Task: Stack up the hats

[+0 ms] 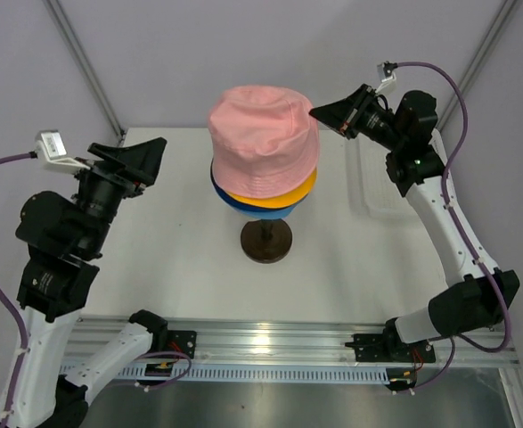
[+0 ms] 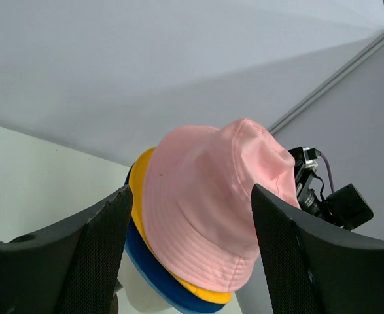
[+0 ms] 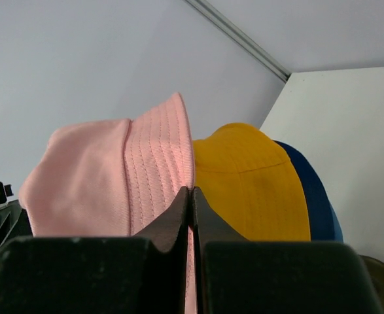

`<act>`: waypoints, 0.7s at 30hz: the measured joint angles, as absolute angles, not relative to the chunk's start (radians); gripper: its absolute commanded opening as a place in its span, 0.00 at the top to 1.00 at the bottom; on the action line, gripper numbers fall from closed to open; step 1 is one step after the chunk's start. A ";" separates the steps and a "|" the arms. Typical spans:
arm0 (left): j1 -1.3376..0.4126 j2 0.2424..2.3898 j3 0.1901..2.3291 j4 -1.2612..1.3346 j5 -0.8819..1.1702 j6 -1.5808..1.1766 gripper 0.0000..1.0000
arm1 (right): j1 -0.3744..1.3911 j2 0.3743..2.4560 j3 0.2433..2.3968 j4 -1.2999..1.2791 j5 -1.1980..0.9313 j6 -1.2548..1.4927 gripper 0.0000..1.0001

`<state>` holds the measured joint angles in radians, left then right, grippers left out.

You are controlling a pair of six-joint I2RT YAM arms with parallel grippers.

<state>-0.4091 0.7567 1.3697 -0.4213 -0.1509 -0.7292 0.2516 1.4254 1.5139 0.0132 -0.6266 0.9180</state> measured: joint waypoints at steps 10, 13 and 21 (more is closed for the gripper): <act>-0.232 0.910 1.230 -0.321 0.089 -0.837 0.33 | 0.235 1.634 1.622 0.032 -0.748 0.868 1.00; -0.224 0.959 1.209 -0.315 0.153 -0.847 0.36 | 0.242 1.671 1.628 0.031 -0.764 0.842 1.00; -0.222 0.994 1.209 -0.195 0.329 -0.881 0.41 | 0.255 1.701 1.645 0.028 -0.776 0.783 1.00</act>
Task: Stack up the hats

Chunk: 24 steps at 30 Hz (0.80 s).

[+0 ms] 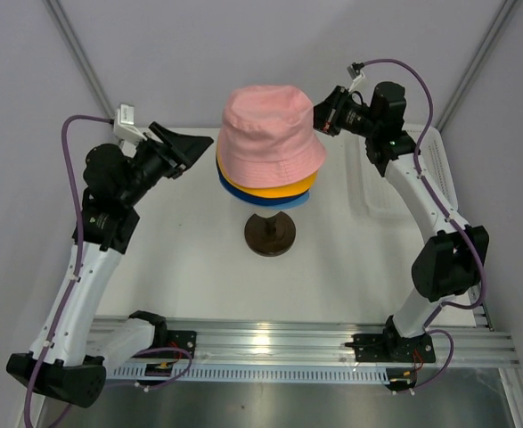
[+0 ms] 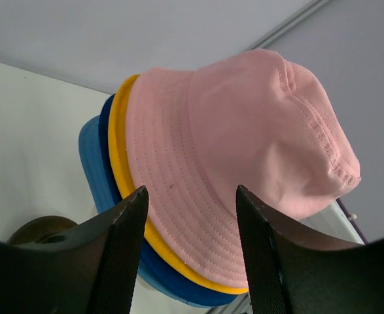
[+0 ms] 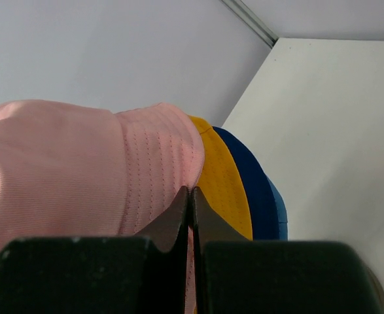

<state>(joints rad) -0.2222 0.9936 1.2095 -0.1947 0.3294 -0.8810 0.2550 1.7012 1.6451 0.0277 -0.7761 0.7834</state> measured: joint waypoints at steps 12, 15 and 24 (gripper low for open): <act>-0.222 1.085 1.188 -0.133 0.430 -0.934 0.44 | 0.257 1.661 1.549 0.096 -0.757 0.773 1.00; -0.222 1.085 1.171 -0.111 0.435 -0.952 0.44 | 0.257 1.657 1.542 0.099 -0.755 0.769 1.00; -0.222 1.091 1.162 -0.074 0.441 -0.981 0.42 | 0.255 1.618 1.474 0.165 -0.738 0.773 1.00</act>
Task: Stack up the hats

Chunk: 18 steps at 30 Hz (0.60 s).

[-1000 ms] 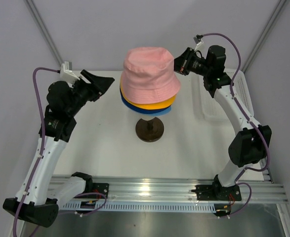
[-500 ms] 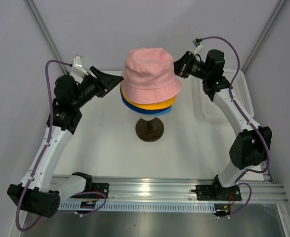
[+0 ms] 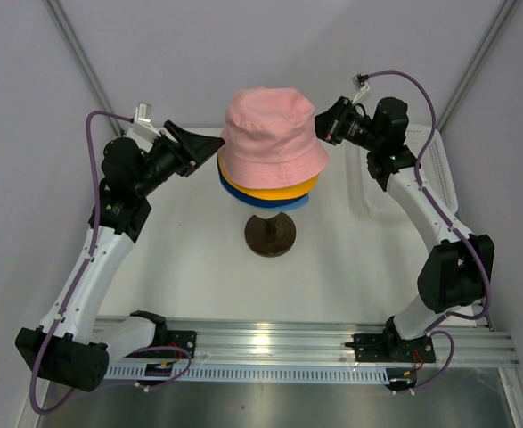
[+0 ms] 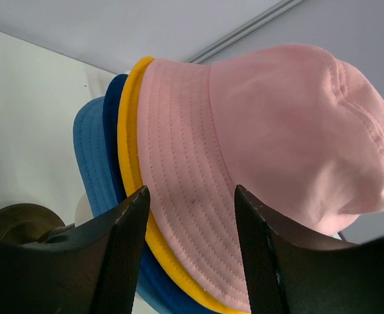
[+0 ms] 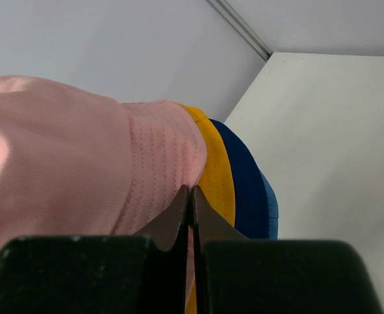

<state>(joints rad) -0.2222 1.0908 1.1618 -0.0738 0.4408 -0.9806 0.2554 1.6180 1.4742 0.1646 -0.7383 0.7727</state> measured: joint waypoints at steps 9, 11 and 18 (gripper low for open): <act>-0.223 1.135 1.161 -0.071 0.440 -0.988 0.41 | 0.265 1.591 1.385 0.313 -0.719 0.789 1.00; -0.223 1.139 1.161 -0.068 0.440 -0.994 0.41 | 0.267 1.591 1.373 0.338 -0.714 0.788 1.00; -0.224 1.139 1.161 -0.060 0.441 -1.004 0.33 | 0.281 1.589 1.341 0.406 -0.675 0.781 1.00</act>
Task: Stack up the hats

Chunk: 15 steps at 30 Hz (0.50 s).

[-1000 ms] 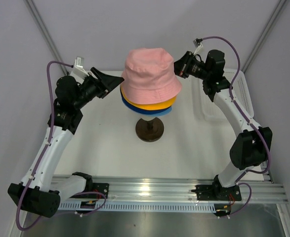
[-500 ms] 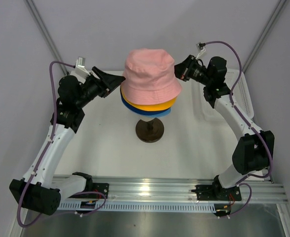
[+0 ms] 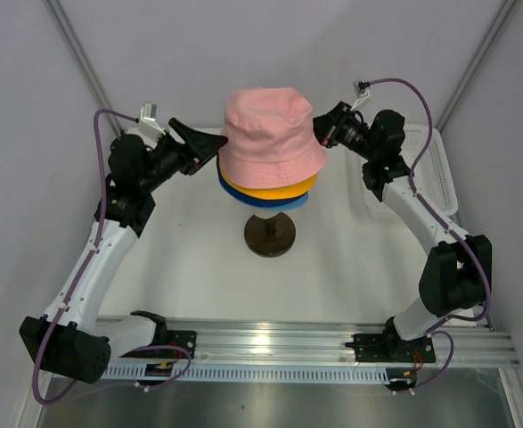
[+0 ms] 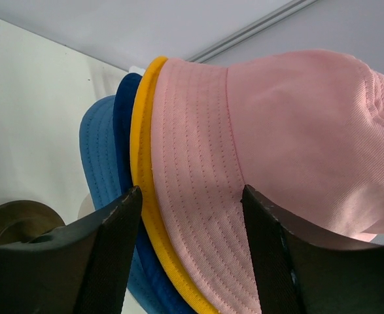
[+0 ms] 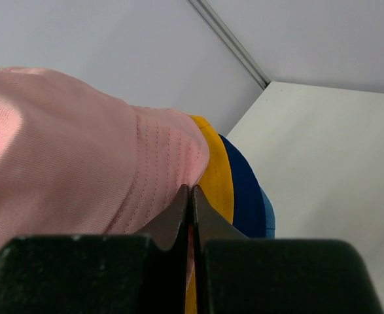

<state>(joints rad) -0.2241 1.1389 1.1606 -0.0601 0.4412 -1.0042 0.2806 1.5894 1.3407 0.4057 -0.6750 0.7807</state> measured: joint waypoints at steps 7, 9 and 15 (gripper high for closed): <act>-0.224 1.146 1.153 -0.021 0.459 -1.017 0.35 | 0.285 1.582 1.322 0.433 -0.655 0.773 1.00; -0.224 1.147 1.142 0.004 0.468 -1.029 0.36 | 0.286 1.582 1.319 0.437 -0.653 0.770 1.00; -0.224 1.166 1.126 0.074 0.504 -1.075 0.54 | 0.292 1.580 1.312 0.444 -0.633 0.762 1.00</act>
<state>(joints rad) -0.2241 1.1664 1.1255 0.0738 0.5037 -1.0748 0.2916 1.5799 1.3125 0.4442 -0.6334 0.7620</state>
